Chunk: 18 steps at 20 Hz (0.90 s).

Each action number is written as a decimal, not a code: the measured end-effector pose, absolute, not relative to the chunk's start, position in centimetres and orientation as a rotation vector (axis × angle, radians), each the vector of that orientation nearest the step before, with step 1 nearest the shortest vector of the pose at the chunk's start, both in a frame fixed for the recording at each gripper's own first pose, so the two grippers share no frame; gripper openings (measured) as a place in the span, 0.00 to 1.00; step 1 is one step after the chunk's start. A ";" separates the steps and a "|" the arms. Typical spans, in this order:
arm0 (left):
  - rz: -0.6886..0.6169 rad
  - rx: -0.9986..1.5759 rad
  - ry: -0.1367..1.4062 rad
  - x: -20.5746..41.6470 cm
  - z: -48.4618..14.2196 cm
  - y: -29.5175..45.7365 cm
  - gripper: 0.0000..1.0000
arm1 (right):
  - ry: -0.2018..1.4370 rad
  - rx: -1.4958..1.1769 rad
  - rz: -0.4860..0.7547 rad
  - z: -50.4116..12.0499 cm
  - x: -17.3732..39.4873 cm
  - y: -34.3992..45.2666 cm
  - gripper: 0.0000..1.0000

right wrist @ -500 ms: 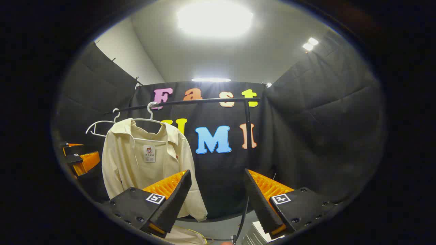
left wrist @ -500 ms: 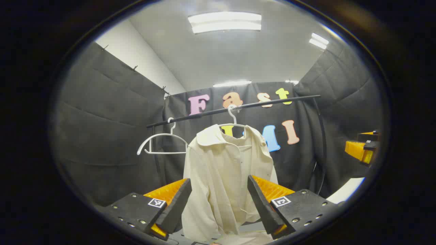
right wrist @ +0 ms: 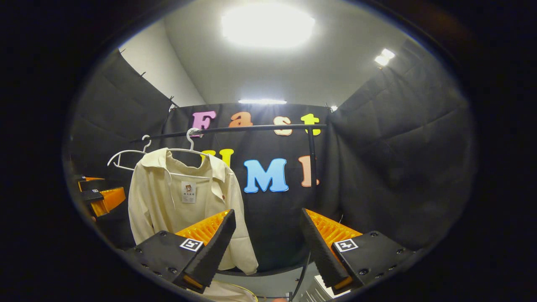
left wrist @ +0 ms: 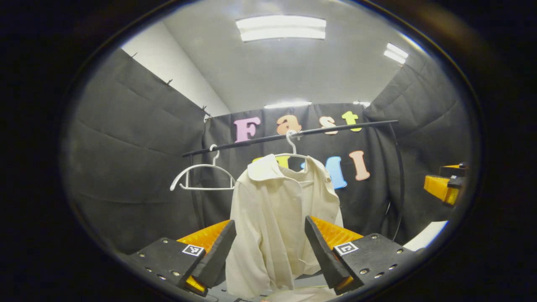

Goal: Grasp the clothes on the hanger with both hands and then place them into the laundry hamper below.

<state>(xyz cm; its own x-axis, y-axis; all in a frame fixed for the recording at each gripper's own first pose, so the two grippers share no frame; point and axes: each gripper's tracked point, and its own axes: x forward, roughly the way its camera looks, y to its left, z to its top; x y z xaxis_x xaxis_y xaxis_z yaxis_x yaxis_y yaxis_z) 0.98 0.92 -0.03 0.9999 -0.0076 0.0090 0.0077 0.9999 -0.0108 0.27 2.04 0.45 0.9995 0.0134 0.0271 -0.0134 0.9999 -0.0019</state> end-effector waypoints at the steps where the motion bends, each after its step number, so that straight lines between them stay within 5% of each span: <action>1: -0.010 -0.001 -0.011 1.0 0.1 1.0 0.97 | -0.028 0.001 0.013 0.5 0.2 2.2 0.97; 18: 0.033 -0.014 -0.044 1.2 1.0 3.9 0.96 | -0.046 0.002 0.095 1.4 3.2 6.3 0.98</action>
